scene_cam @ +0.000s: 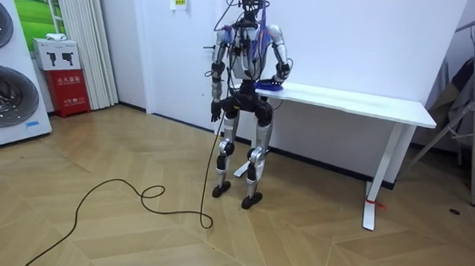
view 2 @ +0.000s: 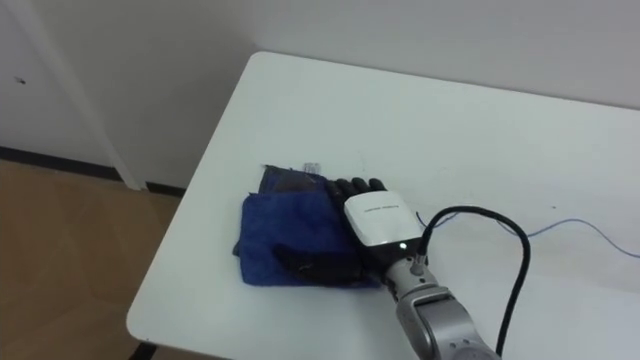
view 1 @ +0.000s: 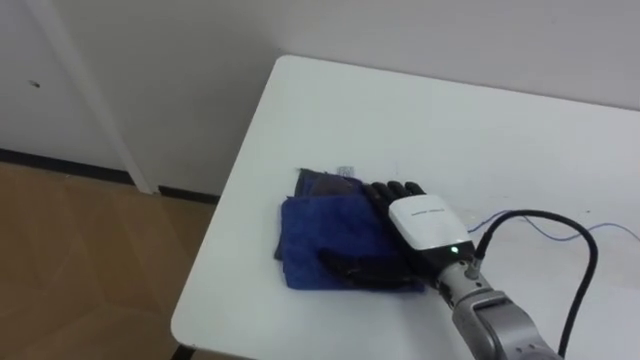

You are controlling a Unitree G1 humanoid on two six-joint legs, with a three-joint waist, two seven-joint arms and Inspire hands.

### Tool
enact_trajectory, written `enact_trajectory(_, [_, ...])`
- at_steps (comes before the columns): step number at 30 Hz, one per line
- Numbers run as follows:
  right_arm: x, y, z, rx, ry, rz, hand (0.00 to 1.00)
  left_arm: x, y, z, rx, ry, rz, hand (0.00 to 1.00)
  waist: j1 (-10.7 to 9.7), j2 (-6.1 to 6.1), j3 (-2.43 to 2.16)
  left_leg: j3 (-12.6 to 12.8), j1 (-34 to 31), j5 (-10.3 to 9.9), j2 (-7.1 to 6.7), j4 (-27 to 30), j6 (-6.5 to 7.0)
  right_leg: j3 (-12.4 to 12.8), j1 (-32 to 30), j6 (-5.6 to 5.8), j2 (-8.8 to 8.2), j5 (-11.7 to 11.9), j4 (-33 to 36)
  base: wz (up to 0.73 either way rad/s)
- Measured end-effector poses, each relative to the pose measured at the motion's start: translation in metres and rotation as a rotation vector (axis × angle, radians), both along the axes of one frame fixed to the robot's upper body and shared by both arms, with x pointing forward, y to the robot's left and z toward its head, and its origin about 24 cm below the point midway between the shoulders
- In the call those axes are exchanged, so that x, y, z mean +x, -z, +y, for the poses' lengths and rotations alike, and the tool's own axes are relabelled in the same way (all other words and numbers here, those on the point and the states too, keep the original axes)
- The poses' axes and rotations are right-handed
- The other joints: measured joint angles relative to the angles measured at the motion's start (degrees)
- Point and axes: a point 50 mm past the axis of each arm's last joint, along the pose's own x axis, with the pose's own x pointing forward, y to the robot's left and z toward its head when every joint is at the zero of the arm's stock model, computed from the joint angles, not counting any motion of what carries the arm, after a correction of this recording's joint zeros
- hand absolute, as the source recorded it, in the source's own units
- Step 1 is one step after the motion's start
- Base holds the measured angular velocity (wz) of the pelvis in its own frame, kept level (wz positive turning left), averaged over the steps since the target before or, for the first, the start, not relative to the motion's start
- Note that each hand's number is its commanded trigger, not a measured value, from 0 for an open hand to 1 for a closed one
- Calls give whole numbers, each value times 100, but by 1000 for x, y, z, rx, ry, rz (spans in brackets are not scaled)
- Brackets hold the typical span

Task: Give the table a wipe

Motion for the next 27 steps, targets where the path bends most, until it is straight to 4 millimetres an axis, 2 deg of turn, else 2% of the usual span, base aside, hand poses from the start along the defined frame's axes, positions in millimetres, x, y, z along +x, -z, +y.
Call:
enact_trajectory(11, [0,-8,12,38,-43,-42,0,-1,0,0,-7,4,2,0,37,-69,-4,7,-1,0,0,1,0,-11,-5,1,0,0,4,0])
enact_trajectory(17, [-4,-4,22,47,-76,-3,0,-1,1,-1,-6,7,3,0,121,-62,5,0,2,-1,-4,-5,1,-20,-3,1,-6,0,3,1])
enact_trajectory(23, [-6,3,19,30,-70,49,0,-3,1,-1,-5,3,9,0,124,-27,28,-24,-3,-1,-4,-7,1,-31,7,1,-4,0,-4,1])
enact_trajectory(27, [-9,10,17,28,-54,55,0,-1,1,-5,-13,5,-8,0,126,-41,14,-37,-11,-2,-6,-4,2,-61,9,10,-9,-6,-2,0])
